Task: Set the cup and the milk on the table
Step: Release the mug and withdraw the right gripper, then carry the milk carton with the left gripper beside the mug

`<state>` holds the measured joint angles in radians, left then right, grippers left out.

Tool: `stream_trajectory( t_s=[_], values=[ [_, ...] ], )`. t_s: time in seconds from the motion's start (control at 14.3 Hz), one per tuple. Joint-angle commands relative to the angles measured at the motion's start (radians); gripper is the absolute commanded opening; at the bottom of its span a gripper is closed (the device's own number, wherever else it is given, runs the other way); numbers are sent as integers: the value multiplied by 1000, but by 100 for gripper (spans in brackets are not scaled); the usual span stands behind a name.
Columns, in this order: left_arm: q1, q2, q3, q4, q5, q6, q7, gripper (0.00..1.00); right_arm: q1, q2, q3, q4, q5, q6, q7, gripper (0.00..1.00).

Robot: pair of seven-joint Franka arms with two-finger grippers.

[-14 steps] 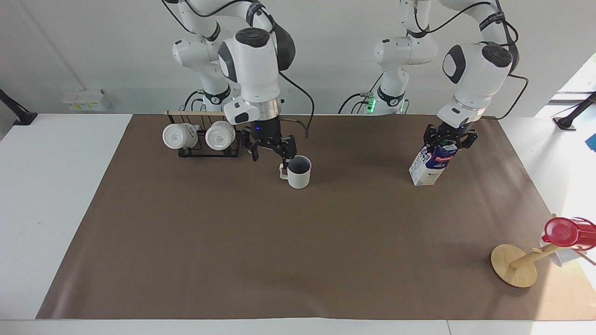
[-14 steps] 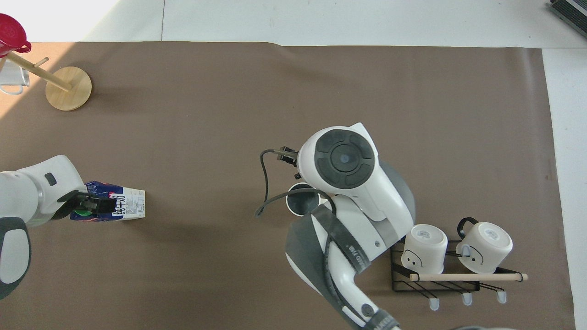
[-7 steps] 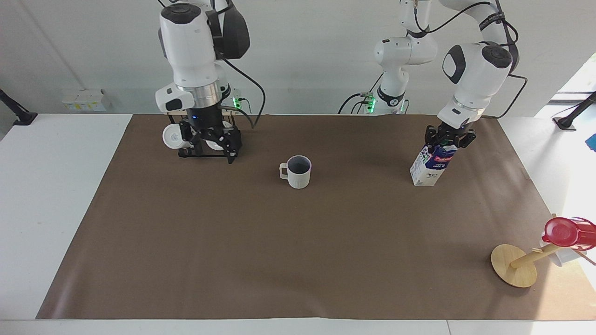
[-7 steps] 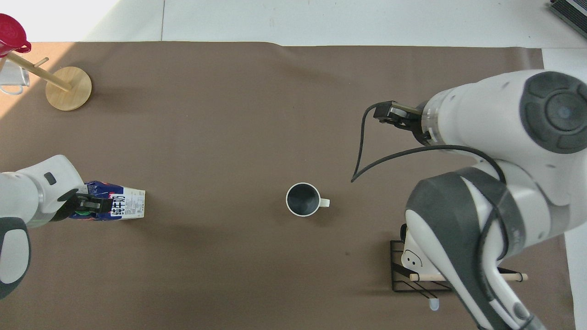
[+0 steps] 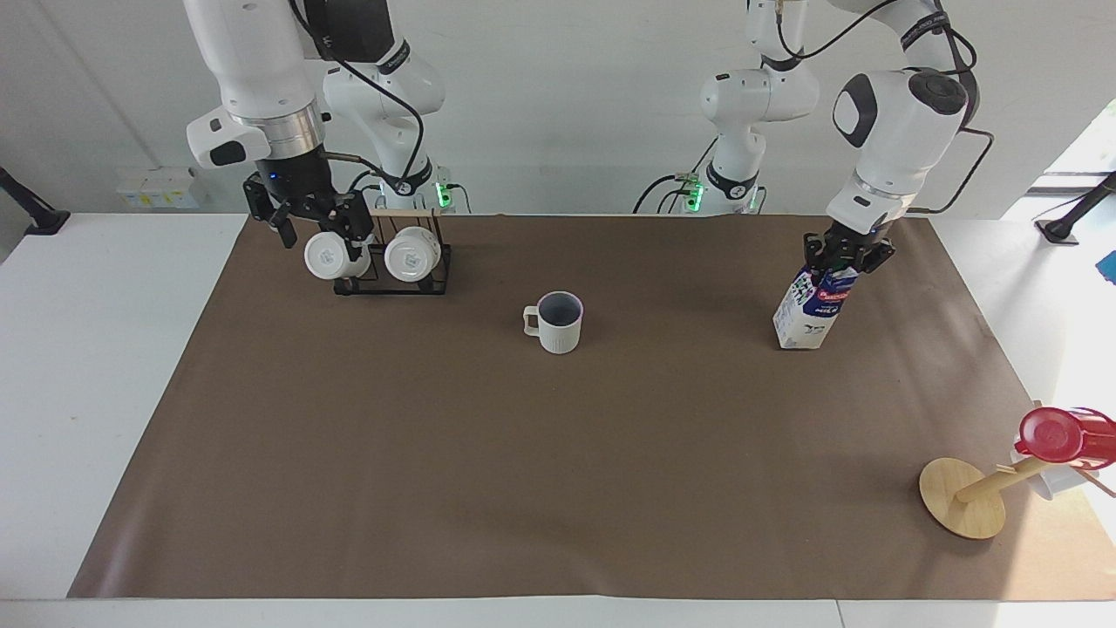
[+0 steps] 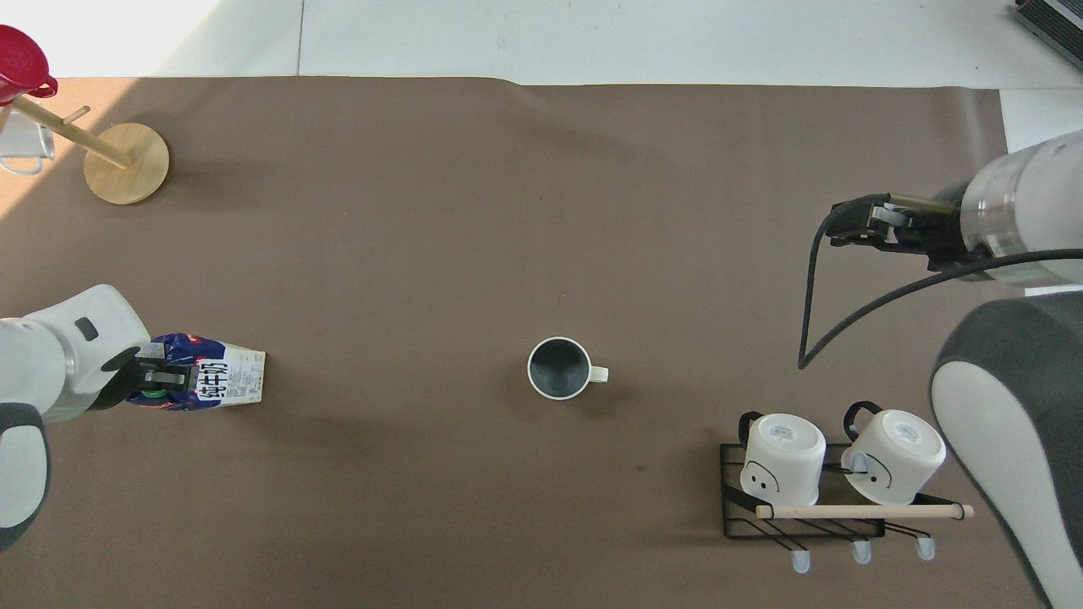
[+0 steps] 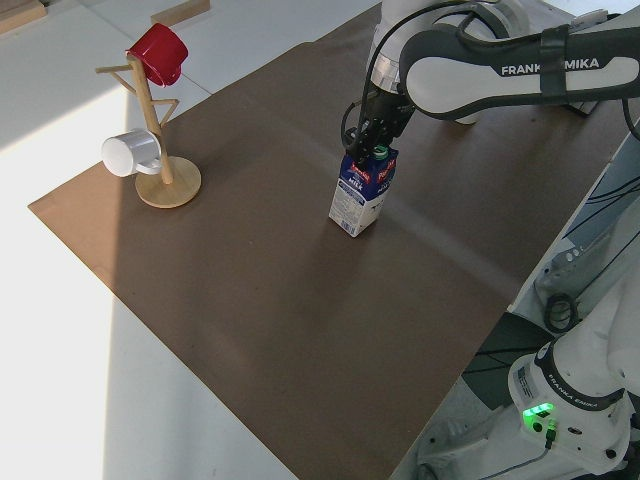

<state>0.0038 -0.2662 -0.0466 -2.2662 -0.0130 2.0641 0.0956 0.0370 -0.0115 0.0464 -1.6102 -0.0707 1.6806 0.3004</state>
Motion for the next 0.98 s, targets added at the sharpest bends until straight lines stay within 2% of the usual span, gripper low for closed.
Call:
stream_trajectory(
  t_s=[0.0,0.35,0.49,0.7,0.91],
  values=[
    [-82,-7,5,40,12,-50,-132,39,-16,18,10,73,29,-65,-34,100],
    [-280,-2,5,68,12,-56,-426,40,-45,4,-23,70,78,-117,-90,100],
    [-364,21,7,102,12,-59,-538,41,-45,4,-23,69,78,-117,-87,100],
    [-484,61,7,102,16,-16,-713,41,-45,2,-23,67,78,-133,-87,100],
    [-496,94,7,100,18,28,-728,41,-46,4,-26,70,78,-131,-93,100]
  ],
)
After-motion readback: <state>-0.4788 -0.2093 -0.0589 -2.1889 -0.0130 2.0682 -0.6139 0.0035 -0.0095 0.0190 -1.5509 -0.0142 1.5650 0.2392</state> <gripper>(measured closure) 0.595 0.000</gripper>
